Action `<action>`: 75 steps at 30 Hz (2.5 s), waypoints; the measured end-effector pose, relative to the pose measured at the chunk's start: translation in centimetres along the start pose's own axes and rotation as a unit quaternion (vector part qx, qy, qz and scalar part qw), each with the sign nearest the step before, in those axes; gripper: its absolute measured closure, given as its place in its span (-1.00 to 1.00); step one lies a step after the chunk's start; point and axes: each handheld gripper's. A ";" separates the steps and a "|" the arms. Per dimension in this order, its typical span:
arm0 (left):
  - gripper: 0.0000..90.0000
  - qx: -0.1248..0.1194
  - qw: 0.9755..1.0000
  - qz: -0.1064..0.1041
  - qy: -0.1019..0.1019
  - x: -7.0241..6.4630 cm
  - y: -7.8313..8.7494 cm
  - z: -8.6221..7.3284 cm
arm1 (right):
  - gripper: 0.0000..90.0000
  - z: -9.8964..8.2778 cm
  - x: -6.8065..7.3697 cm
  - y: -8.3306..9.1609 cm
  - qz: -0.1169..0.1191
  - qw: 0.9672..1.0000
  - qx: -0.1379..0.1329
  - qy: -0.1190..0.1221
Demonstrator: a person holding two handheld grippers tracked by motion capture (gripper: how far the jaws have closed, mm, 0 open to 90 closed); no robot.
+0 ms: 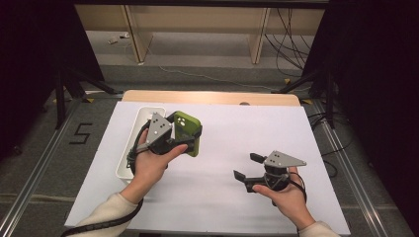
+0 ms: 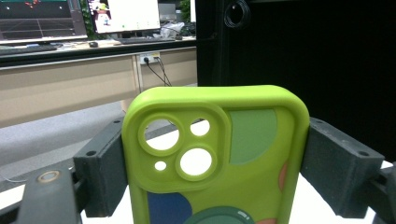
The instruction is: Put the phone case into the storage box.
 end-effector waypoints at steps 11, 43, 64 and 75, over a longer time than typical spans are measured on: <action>-0.63 -0.009 1.000 0.017 0.001 1.5 1.1 1.0 | -0.67 -0.5 -0.4 1.5 -0.016 1.000 -0.009 0.003; -0.63 -0.025 0.998 0.060 -0.003 5.5 2.4 1.7 | -0.68 -1.4 -0.9 3.4 -0.035 0.999 -0.015 0.012; -0.63 -0.028 0.996 0.083 0.004 7.1 2.9 2.1 | -0.68 -1.5 -0.9 3.4 -0.036 0.999 -0.014 0.008; -0.63 -0.028 0.996 0.088 0.005 7.5 3.0 2.3 | -0.68 -1.6 -0.9 3.3 -0.035 0.999 -0.015 0.008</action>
Point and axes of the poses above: each handheld gripper's, and its own axes: y roughly backward along the jaws, z roughly out of its top, x roughly to its left, and after that the axes turned 14 degrees about y, right-handed
